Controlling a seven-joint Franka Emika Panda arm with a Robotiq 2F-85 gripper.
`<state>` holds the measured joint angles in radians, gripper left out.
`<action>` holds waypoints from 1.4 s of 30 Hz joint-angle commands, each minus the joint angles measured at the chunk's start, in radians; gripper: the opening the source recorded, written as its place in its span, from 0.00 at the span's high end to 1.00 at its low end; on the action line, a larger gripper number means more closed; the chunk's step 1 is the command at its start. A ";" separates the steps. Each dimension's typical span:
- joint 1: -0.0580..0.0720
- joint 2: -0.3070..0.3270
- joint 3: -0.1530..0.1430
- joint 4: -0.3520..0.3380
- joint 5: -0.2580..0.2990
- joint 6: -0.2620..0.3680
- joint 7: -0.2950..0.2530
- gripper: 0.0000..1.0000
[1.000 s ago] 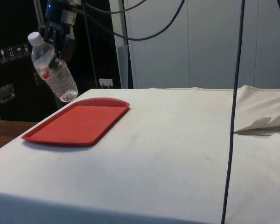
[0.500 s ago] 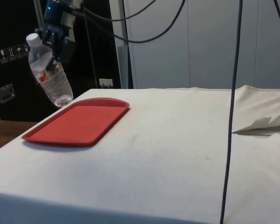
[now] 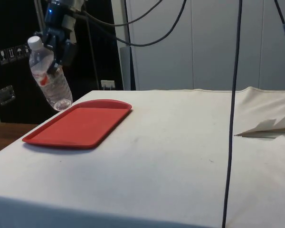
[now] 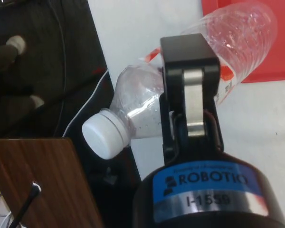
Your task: Place the bottle upright on the tray.
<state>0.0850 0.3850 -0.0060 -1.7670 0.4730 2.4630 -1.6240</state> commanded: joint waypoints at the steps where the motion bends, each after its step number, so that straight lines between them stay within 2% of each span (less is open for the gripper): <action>1: -0.007 0.005 0.003 0.007 0.008 -0.010 -0.019 0.66; 5: -0.009 0.009 -0.005 0.008 0.017 -0.021 -0.050 0.66; 6: -0.003 0.004 -0.010 0.000 0.012 -0.015 -0.040 0.66; 8: -0.012 0.013 -0.011 0.011 0.021 -0.030 -0.070 0.66; 12: -0.015 0.019 -0.021 0.017 0.025 -0.043 -0.096 0.66; 14: -0.015 0.022 -0.026 0.021 0.026 -0.050 -0.107 0.66; 15: -0.008 0.018 -0.033 0.013 0.019 -0.047 -0.097 0.66; 16: -0.016 0.025 -0.029 0.023 0.028 -0.053 -0.114 0.66; 22: -0.020 0.046 -0.053 0.042 0.054 -0.074 -0.175 0.66; 23: -0.012 0.039 -0.057 0.032 0.048 -0.067 -0.163 0.66; 24: -0.020 0.049 -0.056 0.045 0.058 -0.077 -0.183 0.66; 30: -0.025 0.073 -0.072 0.066 0.085 -0.097 -0.234 0.66; 31: -0.018 0.067 -0.078 0.058 0.079 -0.092 -0.223 0.66; 32: -0.025 0.077 -0.075 0.068 0.090 -0.100 -0.241 0.66; 38: -0.031 0.103 -0.086 0.084 0.137 -0.125 -0.296 0.66; 39: -0.031 0.107 -0.089 0.086 0.146 -0.131 -0.304 0.66; 40: -0.023 0.101 -0.096 0.079 0.140 -0.127 -0.296 0.66; 41: -0.032 0.110 -0.090 0.088 0.154 -0.137 -0.311 0.66; 42: -0.033 0.113 -0.092 0.090 0.163 -0.143 -0.319 0.66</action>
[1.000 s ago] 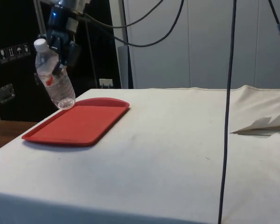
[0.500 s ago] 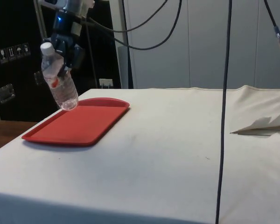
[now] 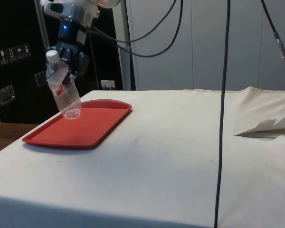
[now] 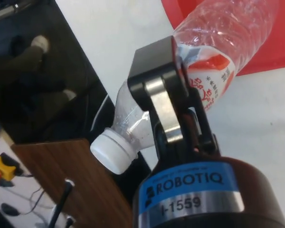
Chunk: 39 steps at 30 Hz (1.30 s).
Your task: Place the bottle upright on the tray.
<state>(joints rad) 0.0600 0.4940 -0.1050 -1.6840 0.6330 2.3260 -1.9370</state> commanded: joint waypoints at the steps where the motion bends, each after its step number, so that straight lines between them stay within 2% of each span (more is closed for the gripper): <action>1: -0.008 0.007 0.004 0.009 0.012 -0.013 -0.013 0.66; 7: -0.014 0.029 -0.018 0.029 0.069 -0.068 -0.058 0.66; 8: -0.005 0.021 -0.022 0.018 0.060 -0.054 -0.049 0.66; 9: -0.014 0.032 -0.022 0.033 0.076 -0.076 -0.063 0.66; 15: -0.018 0.059 -0.052 0.065 0.122 -0.133 -0.100 0.66; 16: -0.017 0.062 -0.057 0.069 0.127 -0.139 -0.104 0.66; 17: -0.009 0.056 -0.061 0.060 0.124 -0.130 -0.098 0.66; 18: -0.018 0.071 -0.067 0.079 0.136 -0.153 -0.114 0.66; 24: -0.022 0.097 -0.092 0.110 0.157 -0.187 -0.137 0.66; 25: -0.015 0.091 -0.096 0.100 0.156 -0.180 -0.133 0.66; 26: -0.023 0.102 -0.097 0.116 0.161 -0.194 -0.142 0.66; 27: -0.025 0.112 -0.105 0.127 0.170 -0.207 -0.150 0.66; 32: -0.031 0.144 -0.130 0.162 0.195 -0.249 -0.172 0.66; 33: -0.024 0.138 -0.135 0.154 0.196 -0.242 -0.170 0.66; 34: -0.032 0.150 -0.134 0.168 0.198 -0.257 -0.174 0.66; 39: -0.037 0.179 -0.154 0.203 0.212 -0.301 -0.178 0.66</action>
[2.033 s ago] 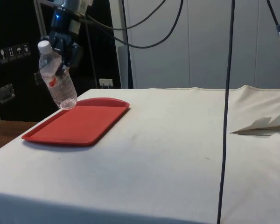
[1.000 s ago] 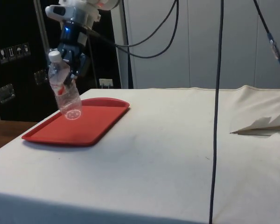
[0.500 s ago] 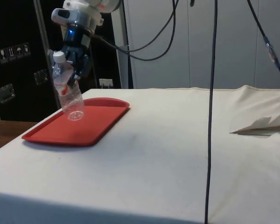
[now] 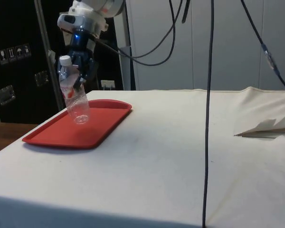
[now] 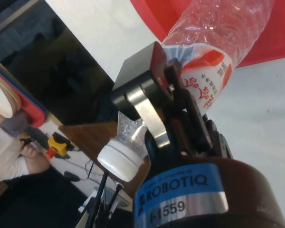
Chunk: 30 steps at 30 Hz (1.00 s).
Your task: Place the bottle upright on the tray.
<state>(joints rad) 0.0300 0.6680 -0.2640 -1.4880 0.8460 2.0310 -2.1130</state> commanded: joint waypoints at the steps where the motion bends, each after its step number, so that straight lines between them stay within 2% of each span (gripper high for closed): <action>1: -0.008 0.010 0.002 0.014 0.002 -0.015 -0.002 0.66; 2: -0.010 0.016 -0.002 0.022 0.005 -0.024 -0.002 0.66; 3: -0.002 0.012 -0.009 0.015 0.006 -0.018 0.000 0.66; 4: -0.012 0.028 -0.010 0.036 0.012 -0.041 -0.003 0.66; 11: -0.016 0.071 -0.042 0.092 0.036 -0.100 -0.005 0.66; 12: -0.009 0.062 -0.045 0.078 0.036 -0.088 -0.006 0.66; 13: -0.017 0.084 -0.049 0.109 0.041 -0.112 -0.004 0.66; 18: -0.019 0.117 -0.066 0.149 0.054 -0.135 -0.005 0.66; 19: -0.020 0.121 -0.068 0.153 0.055 -0.137 -0.006 0.66; 20: -0.015 0.114 -0.070 0.143 0.057 -0.128 -0.006 0.66; 21: -0.021 0.124 -0.069 0.157 0.057 -0.138 -0.008 0.66; 28: -0.031 0.141 -0.077 0.164 0.076 -0.149 -0.035 0.66; 29: -0.024 0.133 -0.081 0.152 0.076 -0.140 -0.034 0.66; 30: -0.032 0.142 -0.078 0.164 0.079 -0.151 -0.039 0.66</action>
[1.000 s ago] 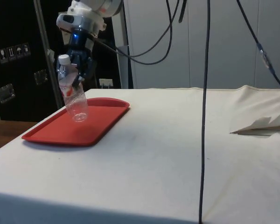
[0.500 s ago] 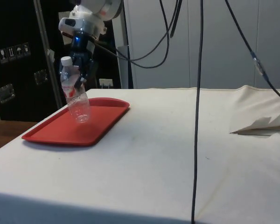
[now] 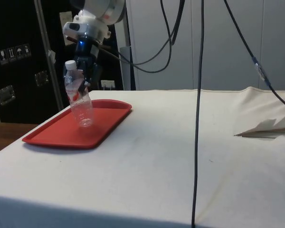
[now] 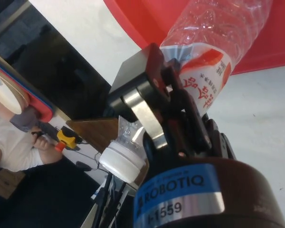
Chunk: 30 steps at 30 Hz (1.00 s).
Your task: Place the bottle upright on the tray.
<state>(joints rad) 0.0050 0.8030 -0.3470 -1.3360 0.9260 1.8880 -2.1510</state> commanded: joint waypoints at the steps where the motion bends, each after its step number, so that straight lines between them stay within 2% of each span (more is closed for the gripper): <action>1: -0.008 0.009 0.003 0.012 0.003 -0.011 -0.005 0.66; 4: -0.010 0.015 -0.004 0.012 0.021 -0.018 -0.023 0.66; 5: -0.004 0.009 -0.009 0.000 0.025 -0.009 -0.025 0.66; 6: -0.010 0.016 -0.006 0.011 0.026 -0.020 -0.027 0.66; 7: -0.010 0.016 -0.008 0.011 0.030 -0.023 -0.031 0.66; 13: -0.004 0.012 -0.017 0.000 0.038 -0.023 -0.036 0.66; 19: -0.009 0.015 -0.015 0.003 0.044 -0.028 -0.039 0.66; 20: -0.004 0.012 -0.017 -0.002 0.041 -0.025 -0.036 0.66; 21: -0.010 0.016 -0.015 0.002 0.047 -0.030 -0.041 0.66; 23: -0.012 0.018 -0.017 0.002 0.059 -0.035 -0.048 0.66; 29: -0.011 0.019 -0.026 0.002 0.074 -0.046 -0.054 0.66; 30: -0.007 0.016 -0.029 -0.003 0.072 -0.043 -0.052 0.66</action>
<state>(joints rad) -0.0020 0.8190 -0.3760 -1.3390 0.9980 1.8450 -2.2030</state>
